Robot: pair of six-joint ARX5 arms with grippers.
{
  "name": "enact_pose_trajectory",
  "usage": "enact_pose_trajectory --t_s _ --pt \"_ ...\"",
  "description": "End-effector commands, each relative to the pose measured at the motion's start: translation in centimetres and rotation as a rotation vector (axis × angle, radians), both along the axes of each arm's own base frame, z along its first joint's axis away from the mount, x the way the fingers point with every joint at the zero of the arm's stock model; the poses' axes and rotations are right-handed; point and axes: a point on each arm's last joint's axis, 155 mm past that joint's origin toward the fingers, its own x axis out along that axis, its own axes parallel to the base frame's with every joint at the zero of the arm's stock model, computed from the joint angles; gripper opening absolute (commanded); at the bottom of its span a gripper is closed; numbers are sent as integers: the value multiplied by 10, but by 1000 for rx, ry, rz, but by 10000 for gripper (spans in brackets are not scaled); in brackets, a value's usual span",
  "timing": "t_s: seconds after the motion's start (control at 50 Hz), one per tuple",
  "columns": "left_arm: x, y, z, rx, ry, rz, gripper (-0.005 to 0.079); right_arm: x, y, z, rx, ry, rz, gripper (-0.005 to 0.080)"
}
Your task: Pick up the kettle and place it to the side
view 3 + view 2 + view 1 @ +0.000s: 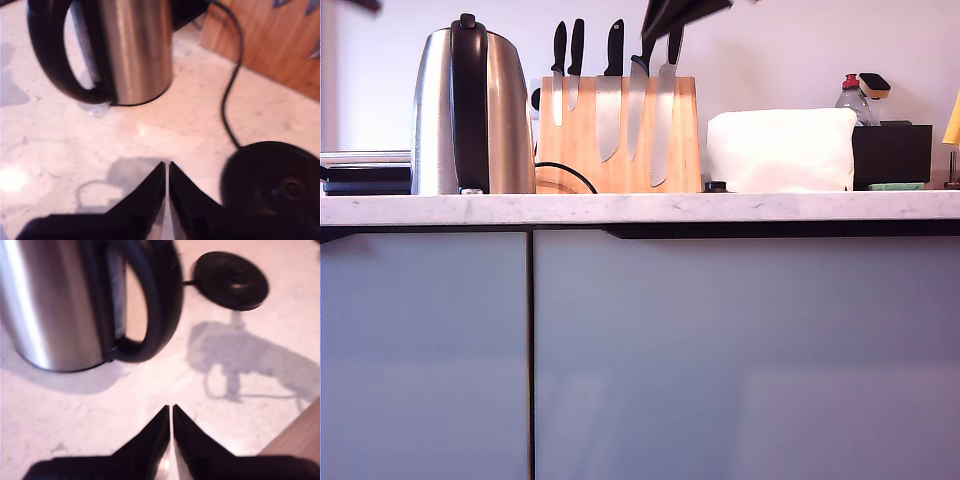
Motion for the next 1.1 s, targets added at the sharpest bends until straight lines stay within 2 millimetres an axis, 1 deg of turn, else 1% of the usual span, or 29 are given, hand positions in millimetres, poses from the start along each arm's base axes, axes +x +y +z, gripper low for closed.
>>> enact_pose_trajectory --t_s 0.0,0.1,0.18,0.38,0.42,0.5,0.56,0.68,0.76,0.78,0.86,0.98,1.08 --pt "-9 0 12 2 -67 17 -18 -2 -14 -5 -17 6 -31 -12" --pt "-13 3 8 12 -98 33 -18 -3 -29 -2 -15 0 -58 -12" --pt "-14 5 4 23 -122 50 -18 -3 -45 -7 -27 3 -97 -11" --pt "-14 8 -6 20 -163 82 -18 -12 -85 -6 -29 -26 -184 -11" --pt "-14 8 -10 12 -164 89 -18 -16 -92 -4 -24 -37 -195 -12" --pt "-14 9 -17 7 -166 97 -18 -23 -108 -6 -20 -50 -228 -11" --pt "-15 10 -24 7 -169 108 -18 -28 -125 -5 -18 -73 -270 -11" --pt "-17 14 -38 13 -177 140 -18 -38 -152 -8 2 -110 -345 -11" --pt "-18 18 -47 10 -185 172 -18 -47 -166 -10 22 -135 -385 -11" --pt "-18 18 -48 9 -189 179 -18 -48 -171 -13 19 -136 -399 -11" --pt "-19 20 -56 22 -214 204 -18 -56 -188 -12 25 -171 -452 -11" --pt "-19 22 -64 43 -264 228 -18 -67 -210 -24 37 -182 -519 -11" --pt "-21 21 -69 35 -282 232 -18 -75 -230 -39 33 -175 -574 -11"
